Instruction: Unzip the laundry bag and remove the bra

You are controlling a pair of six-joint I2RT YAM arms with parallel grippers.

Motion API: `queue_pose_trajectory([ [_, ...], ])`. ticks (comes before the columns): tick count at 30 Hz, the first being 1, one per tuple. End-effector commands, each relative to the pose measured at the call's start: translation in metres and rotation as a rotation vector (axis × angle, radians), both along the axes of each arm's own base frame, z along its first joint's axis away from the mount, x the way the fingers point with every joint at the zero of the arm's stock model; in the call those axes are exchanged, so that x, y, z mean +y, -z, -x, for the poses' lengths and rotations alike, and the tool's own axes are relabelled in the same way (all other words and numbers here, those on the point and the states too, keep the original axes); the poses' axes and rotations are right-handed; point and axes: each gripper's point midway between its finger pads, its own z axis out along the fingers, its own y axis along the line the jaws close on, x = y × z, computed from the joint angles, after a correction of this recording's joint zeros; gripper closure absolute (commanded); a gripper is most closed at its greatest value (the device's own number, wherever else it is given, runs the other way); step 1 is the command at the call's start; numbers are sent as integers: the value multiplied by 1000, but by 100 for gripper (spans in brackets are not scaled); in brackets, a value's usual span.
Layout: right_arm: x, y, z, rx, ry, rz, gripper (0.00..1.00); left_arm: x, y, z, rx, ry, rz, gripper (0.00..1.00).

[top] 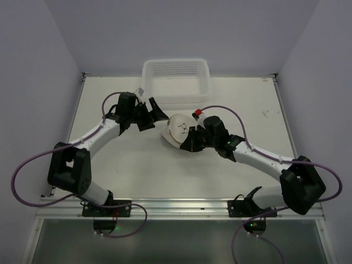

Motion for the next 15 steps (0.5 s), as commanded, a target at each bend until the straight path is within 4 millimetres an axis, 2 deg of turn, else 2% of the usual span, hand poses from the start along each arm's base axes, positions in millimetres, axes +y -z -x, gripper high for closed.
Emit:
queue_pose_trajectory([
  [1,26,-34,-20,-50,54,-89,100,10,-14,23,-26,-118,16,0],
  [4,34,-29,-20,-43,43,-75,100,-8,-12,44,-33,-103,17,0],
  [5,36,-27,-20,-41,40,-72,100,-20,-9,53,-28,-73,14,0],
  [9,39,-24,-18,-40,24,-65,100,-42,1,59,-1,-48,24,10],
  [12,38,-25,-17,-52,23,-58,100,-49,6,55,-11,-47,2,27],
  [13,37,-25,-18,-57,27,-54,100,-48,8,55,-4,-51,-9,44],
  [15,31,-22,-16,-69,36,-34,100,-44,12,51,-6,-67,-41,67],
])
